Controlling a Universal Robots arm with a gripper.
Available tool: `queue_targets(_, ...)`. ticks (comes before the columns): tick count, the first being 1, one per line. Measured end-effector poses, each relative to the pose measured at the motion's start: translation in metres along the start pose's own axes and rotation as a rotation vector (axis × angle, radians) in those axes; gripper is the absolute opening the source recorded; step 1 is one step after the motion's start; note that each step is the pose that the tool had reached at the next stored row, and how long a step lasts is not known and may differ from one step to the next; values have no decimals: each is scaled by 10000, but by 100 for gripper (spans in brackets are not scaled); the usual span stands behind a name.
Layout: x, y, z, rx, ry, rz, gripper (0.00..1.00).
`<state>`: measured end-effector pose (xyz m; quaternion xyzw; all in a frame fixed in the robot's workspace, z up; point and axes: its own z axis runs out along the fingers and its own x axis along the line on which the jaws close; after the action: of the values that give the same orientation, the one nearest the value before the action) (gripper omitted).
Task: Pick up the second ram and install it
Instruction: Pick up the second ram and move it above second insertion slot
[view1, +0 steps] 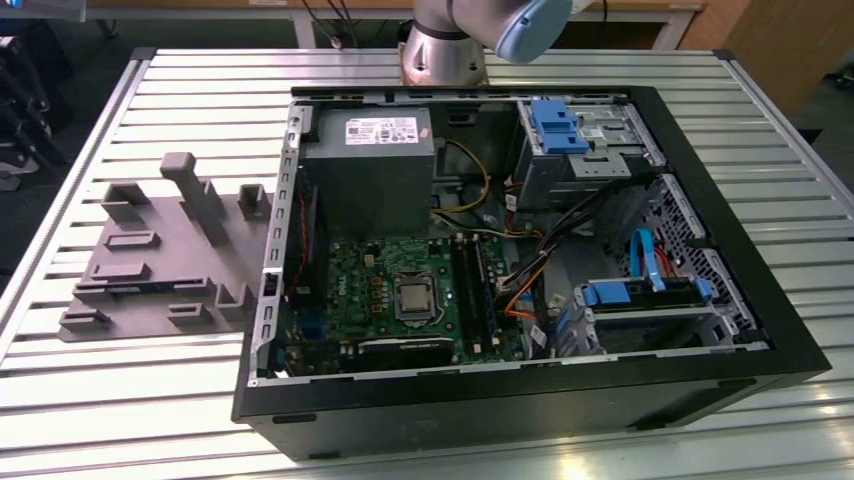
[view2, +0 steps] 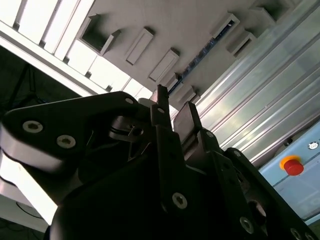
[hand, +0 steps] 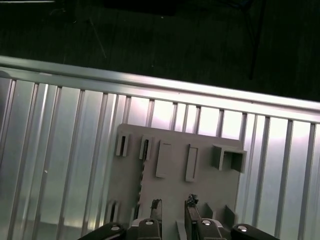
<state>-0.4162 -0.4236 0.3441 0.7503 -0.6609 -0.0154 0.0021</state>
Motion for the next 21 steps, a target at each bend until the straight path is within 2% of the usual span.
queue_targets(7, 147, 16, 103, 1, -2, 19, 32)
queue_targets(9, 154, 17, 124, 1, -3, 20, 32)
queue_targets(15, 155, 15, 130, 3, -5, 74, 32)
queue_targets(21, 159, 0, 202, 12, -21, 645, 32)
